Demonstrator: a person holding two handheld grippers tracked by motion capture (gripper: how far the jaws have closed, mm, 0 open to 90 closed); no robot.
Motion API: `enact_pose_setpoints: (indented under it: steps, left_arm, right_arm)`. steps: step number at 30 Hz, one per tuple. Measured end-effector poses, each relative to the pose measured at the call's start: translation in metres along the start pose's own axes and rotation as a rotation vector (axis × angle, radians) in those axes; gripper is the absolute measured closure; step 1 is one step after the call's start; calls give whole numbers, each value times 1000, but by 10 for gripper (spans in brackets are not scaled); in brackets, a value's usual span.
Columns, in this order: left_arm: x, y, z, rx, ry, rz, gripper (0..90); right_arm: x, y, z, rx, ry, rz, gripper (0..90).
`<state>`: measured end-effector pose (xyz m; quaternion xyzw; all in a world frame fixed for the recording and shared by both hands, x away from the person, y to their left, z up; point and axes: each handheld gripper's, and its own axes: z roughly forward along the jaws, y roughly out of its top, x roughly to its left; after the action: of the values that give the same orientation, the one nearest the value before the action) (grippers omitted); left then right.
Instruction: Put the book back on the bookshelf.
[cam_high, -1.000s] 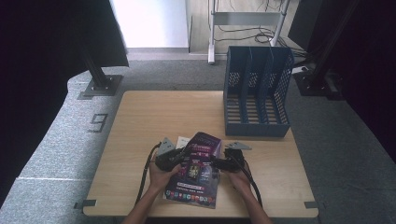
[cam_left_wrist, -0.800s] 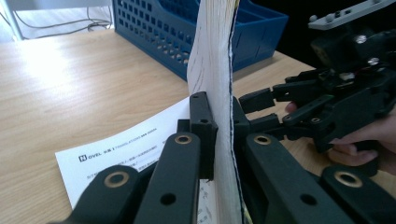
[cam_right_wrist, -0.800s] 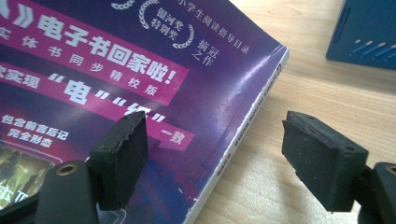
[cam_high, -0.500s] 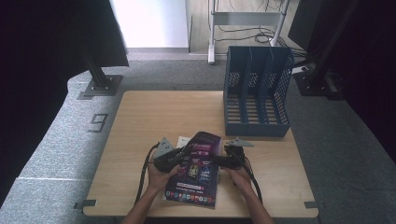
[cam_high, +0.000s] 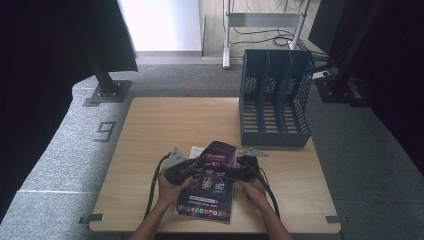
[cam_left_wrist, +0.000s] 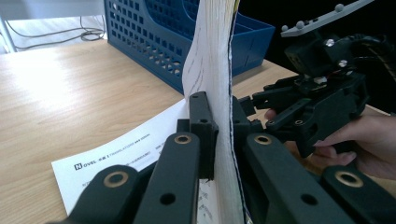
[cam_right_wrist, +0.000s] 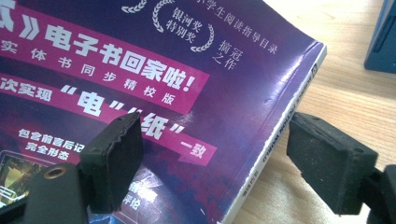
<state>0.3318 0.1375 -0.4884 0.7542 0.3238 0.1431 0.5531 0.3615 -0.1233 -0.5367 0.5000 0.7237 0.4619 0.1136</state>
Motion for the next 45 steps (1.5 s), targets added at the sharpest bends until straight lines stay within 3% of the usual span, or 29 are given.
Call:
enact_pose_setpoints:
  steps: [4, 9, 10, 12, 13, 15, 17, 20, 26, 32, 37, 45]
  left_arm:
    - [7, -4, 4, 25, 7, -27, 853]
    - [14, -12, 13, 80, 35, -49, 846]
    - [16, -15, 15, 83, 39, -54, 851]
    - [18, -19, 20, 106, 16, -76, 848]
    - [17, -22, 25, 126, 50, -47, 848]
    - [17, -23, 27, 134, 61, -43, 853]
    - [20, -25, 27, 144, 77, -57, 857]
    - [24, -25, 22, 115, 52, -91, 861]
    - [17, -16, 14, 62, 29, -80, 867]
    - [11, -8, 4, 3, 6, -87, 867]
    - [8, 0, -4, -29, -13, -79, 866]
    - [5, 6, -10, -36, -25, -73, 866]
  right_arm:
    - [-1, 0, -1, 2, -8, 19, 228]
    - [2, 3, -6, -16, 2, 10, 259]
    - [3, 3, -8, -34, 6, -1, 320]
    - [7, 6, -13, -62, 90, -4, 352]
    - [12, 8, -14, -73, 98, -21, 356]
    - [21, 11, -14, -67, 66, -74, 346]
    - [24, 11, -13, -64, 46, -85, 340]
    - [19, 8, -6, -20, -12, -80, 297]
    - [4, 4, -5, -13, -57, -32, 247]
    - [-3, 2, -5, 6, -56, 2, 205]
    - [-3, 2, -5, 13, -31, 0, 203]
    - [0, -1, 2, 46, 13, 9, 183]
